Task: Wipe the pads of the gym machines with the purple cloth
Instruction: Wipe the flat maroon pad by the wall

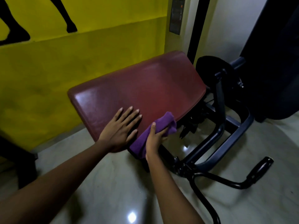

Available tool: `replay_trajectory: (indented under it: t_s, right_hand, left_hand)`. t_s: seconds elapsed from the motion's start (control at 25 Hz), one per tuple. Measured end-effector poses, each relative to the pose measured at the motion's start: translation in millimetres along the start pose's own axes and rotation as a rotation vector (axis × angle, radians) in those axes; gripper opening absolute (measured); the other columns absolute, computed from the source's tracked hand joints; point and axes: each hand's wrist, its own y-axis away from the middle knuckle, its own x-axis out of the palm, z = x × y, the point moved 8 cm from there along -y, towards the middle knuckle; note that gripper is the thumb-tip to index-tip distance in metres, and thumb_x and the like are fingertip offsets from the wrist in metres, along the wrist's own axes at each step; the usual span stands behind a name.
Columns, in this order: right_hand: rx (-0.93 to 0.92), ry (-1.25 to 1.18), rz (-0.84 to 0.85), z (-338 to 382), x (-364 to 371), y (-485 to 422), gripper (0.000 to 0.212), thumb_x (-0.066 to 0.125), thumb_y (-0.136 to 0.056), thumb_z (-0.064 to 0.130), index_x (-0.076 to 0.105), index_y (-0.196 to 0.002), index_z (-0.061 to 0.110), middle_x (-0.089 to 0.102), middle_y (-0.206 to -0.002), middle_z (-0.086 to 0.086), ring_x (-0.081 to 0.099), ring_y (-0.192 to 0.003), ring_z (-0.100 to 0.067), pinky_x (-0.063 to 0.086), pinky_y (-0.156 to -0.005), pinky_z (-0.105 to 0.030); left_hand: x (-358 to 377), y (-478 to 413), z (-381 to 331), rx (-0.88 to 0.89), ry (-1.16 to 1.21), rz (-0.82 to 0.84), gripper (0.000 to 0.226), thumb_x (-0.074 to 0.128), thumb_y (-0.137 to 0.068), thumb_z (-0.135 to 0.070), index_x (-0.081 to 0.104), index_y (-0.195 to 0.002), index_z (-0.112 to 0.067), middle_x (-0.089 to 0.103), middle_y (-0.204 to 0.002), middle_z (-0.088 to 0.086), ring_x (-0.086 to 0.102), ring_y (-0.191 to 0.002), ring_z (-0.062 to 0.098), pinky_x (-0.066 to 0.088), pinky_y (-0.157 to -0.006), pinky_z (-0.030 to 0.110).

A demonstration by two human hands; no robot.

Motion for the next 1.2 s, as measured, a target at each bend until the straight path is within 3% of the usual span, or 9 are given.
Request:
replay_trajectory:
  t_s: [0.2,0.4,0.48,0.6,0.68,0.8,0.96,1.08,1.2]
  right_hand:
    - [-0.042,0.133,0.169,-20.0,25.4,75.7,0.080,0.050,-0.091,0.042,0.001,-0.149,0.016,0.006,-0.149,-0.030,0.029,-0.134,-0.043,0.031,-0.108,-0.041]
    - [-0.152,0.174,0.397,-17.1,29.1,134.7,0.075,0.052,-0.094,0.027,0.002,-0.148,0.013,0.007,-0.152,-0.026,0.027,-0.138,-0.035,0.023,-0.099,-0.015]
    - [-0.196,0.165,0.554,-24.7,28.9,154.7,0.070,0.052,-0.094,0.026,0.009,-0.149,0.017,0.019,-0.151,-0.016,0.029,-0.138,-0.028,0.021,-0.105,-0.014]
    - [-0.083,0.164,0.818,-40.7,30.5,181.1,0.057,0.046,-0.096,0.037,0.022,-0.146,0.025,0.036,-0.147,-0.009,0.040,-0.132,-0.021,0.030,-0.113,-0.039]
    - [-0.053,0.168,1.002,-34.7,26.7,199.8,0.049,0.037,-0.099,0.040,0.029,-0.144,0.022,0.037,-0.146,-0.001,0.038,-0.132,-0.013,0.026,-0.115,-0.034]
    - [-0.142,0.325,1.238,-9.8,20.8,206.2,0.051,0.029,-0.099,0.042,0.026,-0.146,0.022,0.031,-0.149,0.001,0.029,-0.137,-0.010,0.018,-0.117,-0.030]
    - [-0.688,0.777,1.341,36.2,17.6,171.9,0.050,0.046,-0.096,0.033,0.033,-0.144,0.024,0.034,-0.149,0.000,0.028,-0.136,-0.009,0.019,-0.112,-0.022]
    - [-1.180,0.872,1.160,78.4,34.8,127.5,0.047,0.049,-0.096,0.028,0.038,-0.141,0.021,0.032,-0.151,-0.003,0.021,-0.142,-0.017,0.014,-0.113,-0.023]
    - [-1.494,1.094,0.977,93.8,73.7,87.8,0.055,0.036,-0.096,0.044,0.021,-0.147,0.030,0.011,-0.158,0.002,0.003,-0.146,-0.016,0.009,-0.117,-0.039]
  left_hand:
    - [-3.6,29.4,4.3,-0.089,0.100,0.021,0.055,0.035,-0.091,-0.036,0.046,-0.137,-0.008,0.048,-0.142,0.012,0.041,-0.135,0.029,0.015,-0.113,0.041]
    - [-24.3,114.7,10.8,-0.371,0.385,-0.162,0.048,0.039,-0.092,-0.029,0.049,-0.134,-0.007,0.049,-0.140,0.013,0.028,-0.137,0.018,0.006,-0.116,0.030]
    - [-29.2,146.7,8.0,-0.635,0.662,-0.190,0.050,0.037,-0.094,-0.033,0.043,-0.139,-0.010,0.040,-0.146,0.006,0.023,-0.138,0.008,0.006,-0.116,0.021]
    - [-14.0,181.7,-22.9,-1.067,1.344,-0.153,0.051,0.037,-0.099,-0.039,0.034,-0.144,-0.016,0.035,-0.150,0.000,0.031,-0.136,0.005,0.020,-0.115,0.024]
    - [-8.3,181.1,-51.6,-1.204,1.752,-0.291,0.050,0.039,-0.097,-0.041,0.043,-0.138,-0.013,0.048,-0.139,0.002,0.052,-0.121,0.006,0.041,-0.103,0.022]
    - [-8.0,175.3,-74.6,-1.442,1.961,-0.550,0.042,0.047,-0.092,-0.040,0.055,-0.124,-0.015,0.062,-0.120,0.000,0.062,-0.106,0.011,0.050,-0.083,0.021]
    - [14.3,176.7,-88.8,-1.651,2.122,-1.050,0.065,0.057,-0.082,-0.053,0.053,-0.131,-0.011,0.061,-0.122,0.016,0.061,-0.106,0.029,0.049,-0.093,0.043]
    - [19.7,171.4,-92.6,-1.844,1.928,-1.333,0.081,0.057,-0.076,-0.064,0.043,-0.138,-0.014,0.057,-0.117,0.013,0.057,-0.097,0.023,0.046,-0.092,0.040]
    - [26.7,150.9,-96.7,-1.968,1.707,-1.426,0.075,0.049,-0.083,-0.064,0.034,-0.142,-0.019,0.049,-0.138,0.011,0.051,-0.121,0.026,0.035,-0.109,0.046]
